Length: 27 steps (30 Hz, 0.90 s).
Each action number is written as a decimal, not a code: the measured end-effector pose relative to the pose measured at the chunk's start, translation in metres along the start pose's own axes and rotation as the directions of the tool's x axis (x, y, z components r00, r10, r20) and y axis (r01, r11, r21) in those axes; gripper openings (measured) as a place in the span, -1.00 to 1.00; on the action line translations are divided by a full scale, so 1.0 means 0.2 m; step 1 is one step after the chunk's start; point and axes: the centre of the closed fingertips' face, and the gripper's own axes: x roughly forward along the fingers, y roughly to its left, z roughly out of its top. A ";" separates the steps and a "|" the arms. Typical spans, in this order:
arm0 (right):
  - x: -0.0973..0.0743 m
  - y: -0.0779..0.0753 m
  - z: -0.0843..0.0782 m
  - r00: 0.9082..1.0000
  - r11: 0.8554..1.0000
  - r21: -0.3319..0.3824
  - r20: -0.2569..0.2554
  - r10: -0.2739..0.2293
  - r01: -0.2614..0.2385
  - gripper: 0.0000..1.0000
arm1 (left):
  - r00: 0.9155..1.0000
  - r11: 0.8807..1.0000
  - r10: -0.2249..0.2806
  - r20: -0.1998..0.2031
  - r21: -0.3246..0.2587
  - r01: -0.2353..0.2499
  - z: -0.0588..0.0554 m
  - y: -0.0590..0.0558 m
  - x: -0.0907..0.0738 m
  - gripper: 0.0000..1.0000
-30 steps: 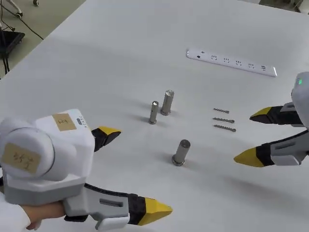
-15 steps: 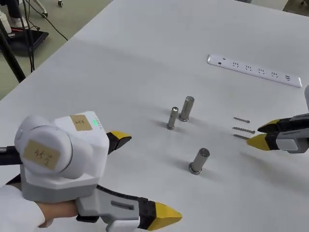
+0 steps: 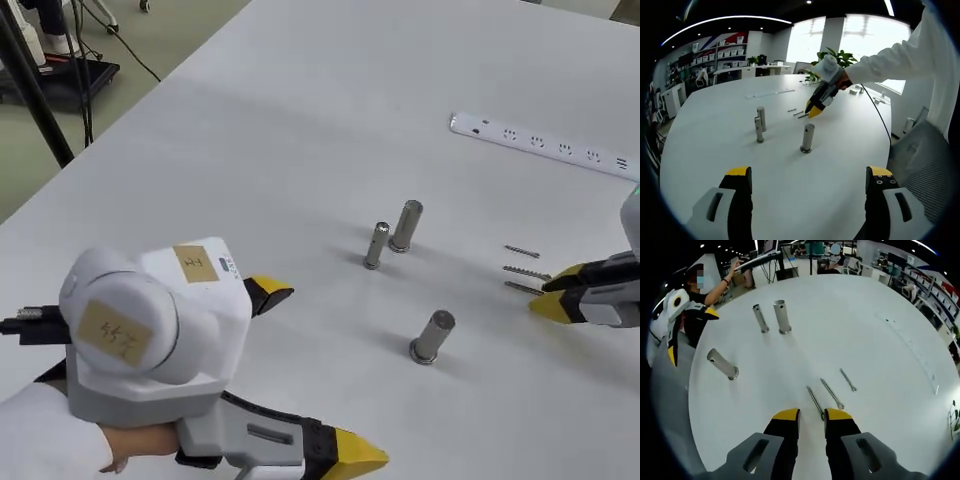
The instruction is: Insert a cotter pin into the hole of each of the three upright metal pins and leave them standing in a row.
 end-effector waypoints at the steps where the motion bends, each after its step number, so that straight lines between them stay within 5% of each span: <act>1: 0.00 -0.02 0.00 1.000 1.000 -0.002 -0.003 -0.020 0.020 -0.71 | 1.000 1.000 0.000 -0.001 0.000 0.000 0.00 0.00 0.00 0.87; 10: 0.02 -0.03 -0.01 1.000 1.000 -0.003 -0.001 -0.030 0.030 -0.79 | 1.000 1.000 -0.005 -0.018 0.001 0.005 -0.02 -0.01 0.00 0.81; 15: 0.02 -0.01 0.00 1.000 0.995 -0.102 -0.007 -0.004 0.003 -0.95 | 0.998 0.998 -0.014 0.059 -0.062 0.017 0.04 -0.01 0.00 0.74; 24: 0.03 0.02 0.00 0.998 0.974 -0.226 -0.064 -0.027 0.012 -1.00 | 0.999 0.998 -0.005 0.048 -0.063 0.008 0.04 0.00 0.00 0.68; 27: 0.03 0.02 0.01 0.997 0.980 -0.197 -0.073 -0.024 0.009 -1.00 | 0.998 0.997 0.007 0.069 -0.078 -0.002 0.06 0.01 0.00 0.68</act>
